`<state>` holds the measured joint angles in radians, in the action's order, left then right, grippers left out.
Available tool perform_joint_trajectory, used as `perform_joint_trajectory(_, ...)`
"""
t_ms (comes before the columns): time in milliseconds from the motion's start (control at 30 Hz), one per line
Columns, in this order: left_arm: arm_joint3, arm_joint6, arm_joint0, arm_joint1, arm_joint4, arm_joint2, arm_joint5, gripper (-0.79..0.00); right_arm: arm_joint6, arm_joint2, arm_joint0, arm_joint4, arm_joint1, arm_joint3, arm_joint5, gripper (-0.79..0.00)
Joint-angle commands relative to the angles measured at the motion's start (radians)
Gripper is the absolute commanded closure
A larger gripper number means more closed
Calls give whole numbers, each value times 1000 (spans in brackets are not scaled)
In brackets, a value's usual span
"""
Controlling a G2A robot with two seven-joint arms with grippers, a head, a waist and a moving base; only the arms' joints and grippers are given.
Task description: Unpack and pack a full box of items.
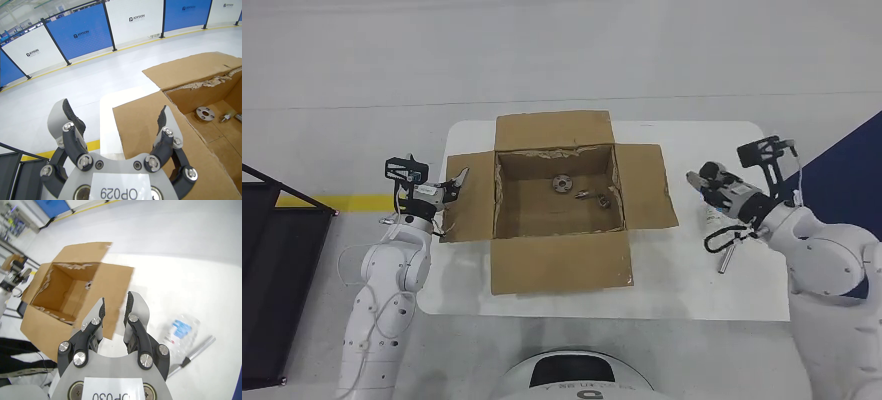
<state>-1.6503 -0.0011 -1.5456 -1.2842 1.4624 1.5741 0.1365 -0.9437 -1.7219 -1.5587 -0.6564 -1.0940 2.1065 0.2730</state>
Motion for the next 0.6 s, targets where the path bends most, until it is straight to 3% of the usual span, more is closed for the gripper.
perform_joint_trajectory(0, 0, 0, 0, 0, 0, 0, 0, -785, -58, 112, 67, -32, 2, 24, 39, -640)
perform_joint_trajectory(33, 0, 0, 0, 0, 0, 0, 0, -785, -71, 139, 83, -27, 2, 24, 54, -785)
perform_joint_trajectory(400, 0, 0, 0, 0, 0, 0, 0, -785, -52, 150, 85, -3, 1, 33, 75, -785)
perform_joint_trajectory(467, 0, 0, 0, 0, 0, 0, 0, -785, -13, 197, 106, 35, 0, 3, 167, -785)
perform_joint_trajectory(567, 0, 0, 0, 0, 0, 0, 0, -785, -114, 358, 250, -86, -4, -52, 209, -785)
